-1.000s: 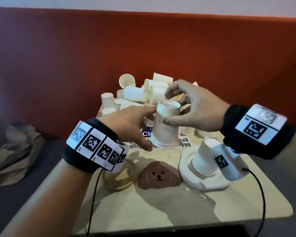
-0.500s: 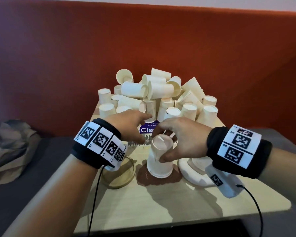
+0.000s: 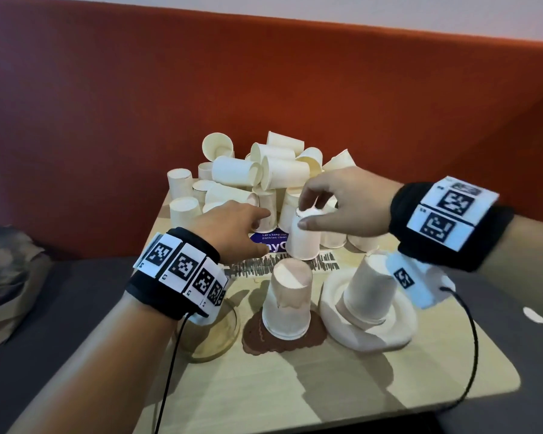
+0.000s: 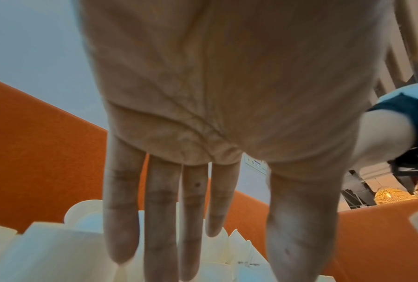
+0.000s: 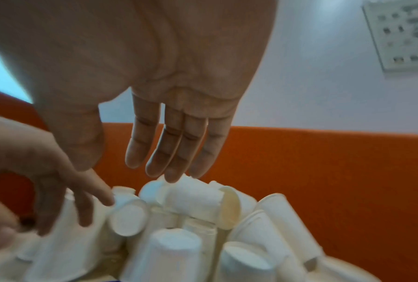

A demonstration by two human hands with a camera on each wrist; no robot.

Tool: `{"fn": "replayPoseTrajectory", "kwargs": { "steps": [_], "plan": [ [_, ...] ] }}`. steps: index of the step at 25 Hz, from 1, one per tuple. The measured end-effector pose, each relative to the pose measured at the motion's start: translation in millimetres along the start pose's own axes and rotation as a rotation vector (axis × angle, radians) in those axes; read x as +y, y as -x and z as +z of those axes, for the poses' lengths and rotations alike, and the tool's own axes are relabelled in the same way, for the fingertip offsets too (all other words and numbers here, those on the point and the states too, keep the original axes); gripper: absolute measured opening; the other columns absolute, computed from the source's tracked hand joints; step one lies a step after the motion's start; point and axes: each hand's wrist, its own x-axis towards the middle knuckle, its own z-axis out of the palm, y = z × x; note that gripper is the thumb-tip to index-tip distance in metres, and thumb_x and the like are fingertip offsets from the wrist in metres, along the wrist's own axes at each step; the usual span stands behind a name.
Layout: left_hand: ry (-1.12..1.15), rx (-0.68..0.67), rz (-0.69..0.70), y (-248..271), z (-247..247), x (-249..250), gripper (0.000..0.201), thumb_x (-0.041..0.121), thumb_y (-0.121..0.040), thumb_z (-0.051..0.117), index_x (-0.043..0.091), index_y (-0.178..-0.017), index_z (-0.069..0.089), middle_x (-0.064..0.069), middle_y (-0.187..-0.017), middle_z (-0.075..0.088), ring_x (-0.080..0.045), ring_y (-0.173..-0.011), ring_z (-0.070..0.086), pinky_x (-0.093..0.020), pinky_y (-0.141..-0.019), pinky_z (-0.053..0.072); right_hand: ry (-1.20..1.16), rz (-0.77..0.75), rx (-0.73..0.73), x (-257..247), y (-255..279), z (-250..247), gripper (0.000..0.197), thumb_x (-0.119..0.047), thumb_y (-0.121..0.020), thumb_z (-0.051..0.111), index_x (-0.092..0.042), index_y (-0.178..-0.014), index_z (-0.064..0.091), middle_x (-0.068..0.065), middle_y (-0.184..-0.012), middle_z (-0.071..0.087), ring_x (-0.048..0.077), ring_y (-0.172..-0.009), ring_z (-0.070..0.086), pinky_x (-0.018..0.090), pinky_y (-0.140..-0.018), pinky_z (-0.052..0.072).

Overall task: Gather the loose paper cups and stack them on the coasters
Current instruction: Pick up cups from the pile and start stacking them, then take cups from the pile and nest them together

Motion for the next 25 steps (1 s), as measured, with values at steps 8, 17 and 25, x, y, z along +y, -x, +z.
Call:
{"fn": "replayPoseTrajectory", "kwargs": {
  "steps": [8, 17, 25],
  "plan": [
    [-0.004, -0.007, -0.004, 2.1, -2.5, -0.2, 0.072, 0.046, -0.087, 0.069, 0.028, -0.150, 0.040, 0.006, -0.130, 0.064, -0.013, -0.105, 0.061, -0.029, -0.093, 0.047, 0.397, 0.175, -0.202, 35.2, -59.5, 25.6, 0.064, -0.043, -0.091, 0.066, -0.029, -0.148, 0.042, 0.002, -0.133, 0.061, 0.024, -0.114, 0.059, 0.031, -0.080, 0.043],
    [0.027, 0.244, -0.177, 10.9, -27.2, -33.5, 0.021, 0.033, -0.083, 0.068, 0.026, -0.102, 0.062, 0.007, -0.109, 0.061, -0.013, -0.096, 0.056, -0.030, -0.078, 0.043, 0.361, 0.178, -0.235, 33.2, -65.3, 26.3, 0.052, -0.044, -0.077, 0.080, -0.027, -0.122, 0.060, -0.003, -0.118, 0.067, 0.023, -0.100, 0.063, 0.041, -0.090, 0.054],
    [0.201, 0.179, -0.592, 12.6, -17.9, -91.1, 0.078, 0.023, -0.078, 0.077, 0.010, -0.142, 0.034, -0.012, -0.133, 0.053, -0.029, -0.114, 0.057, -0.040, -0.087, 0.051, 0.272, 0.114, -0.147, 2.2, -62.1, 5.0, 0.049, -0.050, -0.074, 0.079, -0.031, -0.115, 0.062, -0.007, -0.107, 0.065, 0.018, -0.093, 0.061, 0.039, -0.087, 0.054]
  ]
}}
